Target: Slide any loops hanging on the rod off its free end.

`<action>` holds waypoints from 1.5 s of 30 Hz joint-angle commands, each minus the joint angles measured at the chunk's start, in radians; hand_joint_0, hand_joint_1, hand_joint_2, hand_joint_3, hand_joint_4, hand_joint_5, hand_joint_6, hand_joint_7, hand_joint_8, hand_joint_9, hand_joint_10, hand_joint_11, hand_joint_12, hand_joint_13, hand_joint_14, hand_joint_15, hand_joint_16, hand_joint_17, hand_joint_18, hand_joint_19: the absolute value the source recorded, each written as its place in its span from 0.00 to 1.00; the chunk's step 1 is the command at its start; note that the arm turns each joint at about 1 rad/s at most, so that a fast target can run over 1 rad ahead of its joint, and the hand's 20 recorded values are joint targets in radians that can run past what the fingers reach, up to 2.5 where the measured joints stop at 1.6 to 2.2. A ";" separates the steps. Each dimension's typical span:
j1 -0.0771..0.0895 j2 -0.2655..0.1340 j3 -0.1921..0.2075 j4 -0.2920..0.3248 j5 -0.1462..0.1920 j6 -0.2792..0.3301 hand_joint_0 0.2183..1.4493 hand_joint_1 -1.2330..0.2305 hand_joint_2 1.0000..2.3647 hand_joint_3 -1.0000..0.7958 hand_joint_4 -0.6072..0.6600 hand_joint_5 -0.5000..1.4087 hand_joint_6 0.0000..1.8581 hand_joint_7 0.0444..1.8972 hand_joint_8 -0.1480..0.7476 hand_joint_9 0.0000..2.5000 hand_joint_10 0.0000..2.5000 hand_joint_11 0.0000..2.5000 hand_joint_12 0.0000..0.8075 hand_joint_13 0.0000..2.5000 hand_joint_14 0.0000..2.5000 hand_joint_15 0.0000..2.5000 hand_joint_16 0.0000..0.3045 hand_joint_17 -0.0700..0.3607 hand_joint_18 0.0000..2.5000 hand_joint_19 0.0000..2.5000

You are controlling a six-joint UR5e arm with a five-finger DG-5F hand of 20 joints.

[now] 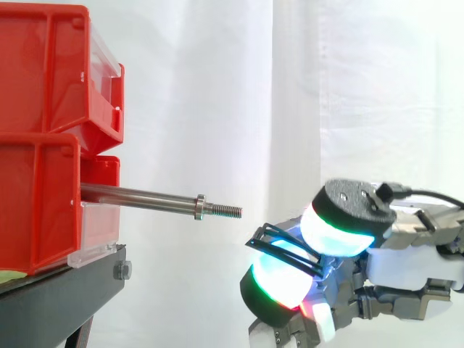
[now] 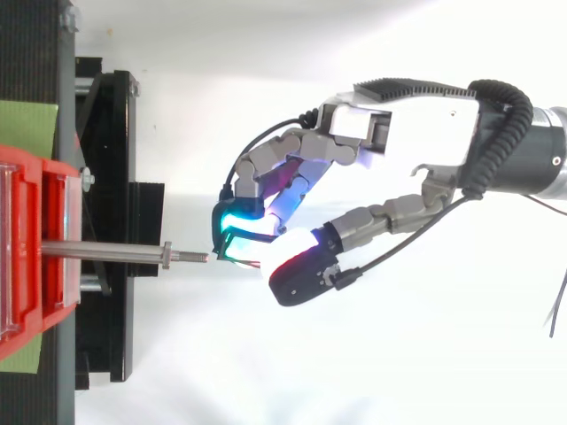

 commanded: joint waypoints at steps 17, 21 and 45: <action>0.001 0.046 0.001 -0.112 0.039 0.015 0.32 0.34 0.01 0.45 0.65 0.17 0.48 0.61 0.56 0.38 0.00 0.23 0.45 0.30 0.00 0.07 0.17 0.43 0.27 0.12; 0.002 0.048 0.001 -0.113 0.040 0.024 0.32 0.36 0.01 0.35 0.66 0.17 0.47 0.63 0.56 0.39 0.01 0.23 0.44 0.30 0.00 0.07 0.16 0.42 0.27 0.12; 0.008 0.066 0.001 -0.161 0.065 0.027 0.35 0.27 0.01 0.38 0.64 0.17 0.49 0.67 0.55 0.37 0.01 0.23 0.45 0.30 0.00 0.08 0.17 0.43 0.27 0.13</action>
